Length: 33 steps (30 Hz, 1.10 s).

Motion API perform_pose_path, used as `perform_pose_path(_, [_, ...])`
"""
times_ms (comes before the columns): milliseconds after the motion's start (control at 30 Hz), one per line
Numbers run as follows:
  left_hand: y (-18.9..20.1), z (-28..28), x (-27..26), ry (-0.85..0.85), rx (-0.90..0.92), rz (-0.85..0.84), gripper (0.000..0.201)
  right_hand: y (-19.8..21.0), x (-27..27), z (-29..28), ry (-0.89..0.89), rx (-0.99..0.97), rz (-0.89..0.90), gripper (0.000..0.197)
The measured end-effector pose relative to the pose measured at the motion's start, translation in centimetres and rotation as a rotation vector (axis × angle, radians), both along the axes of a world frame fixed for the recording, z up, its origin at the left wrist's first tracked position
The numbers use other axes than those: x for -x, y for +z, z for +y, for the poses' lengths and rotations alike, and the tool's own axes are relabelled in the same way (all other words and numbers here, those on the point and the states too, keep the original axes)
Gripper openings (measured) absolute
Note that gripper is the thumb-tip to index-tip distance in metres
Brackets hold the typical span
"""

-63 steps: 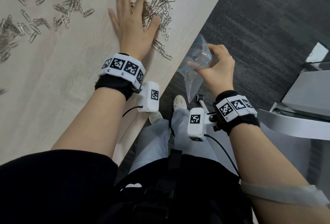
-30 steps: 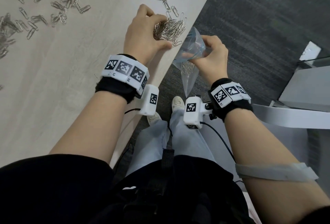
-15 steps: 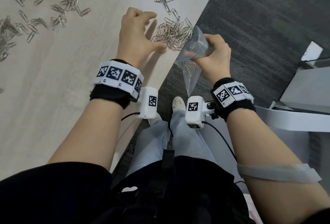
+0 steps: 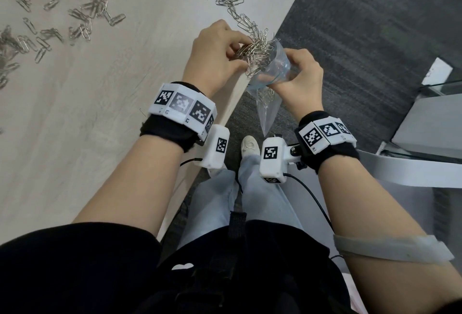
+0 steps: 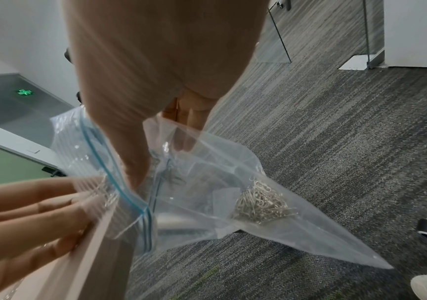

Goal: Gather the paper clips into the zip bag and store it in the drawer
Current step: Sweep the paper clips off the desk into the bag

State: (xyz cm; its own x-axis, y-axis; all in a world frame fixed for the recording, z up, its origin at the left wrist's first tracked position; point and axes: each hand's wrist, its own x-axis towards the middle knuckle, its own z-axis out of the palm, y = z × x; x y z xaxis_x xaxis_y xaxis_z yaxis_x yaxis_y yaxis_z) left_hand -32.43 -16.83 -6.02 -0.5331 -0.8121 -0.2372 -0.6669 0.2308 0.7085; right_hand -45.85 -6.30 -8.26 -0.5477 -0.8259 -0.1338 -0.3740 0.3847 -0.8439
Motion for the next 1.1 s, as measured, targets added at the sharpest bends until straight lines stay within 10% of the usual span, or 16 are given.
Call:
perform_pose_path(500, [-0.1, 0.7, 1.6, -0.105, -0.050, 0.121, 0.032, -0.6, 0.2, -0.3, 0.008, -0.009, 0.020, 0.039])
perform_pose_path(800, [0.8, 0.7, 1.0, 0.175, -0.040, 0.362, 0.028, -0.1, 0.1, -0.2, 0.015, -0.010, -0.028, 0.049])
perform_pose_path(1100, [-0.7, 0.3, 0.1, -0.096, 0.131, 0.044, 0.028, -0.2, 0.1, 0.0, 0.023, 0.007, -0.002, 0.050])
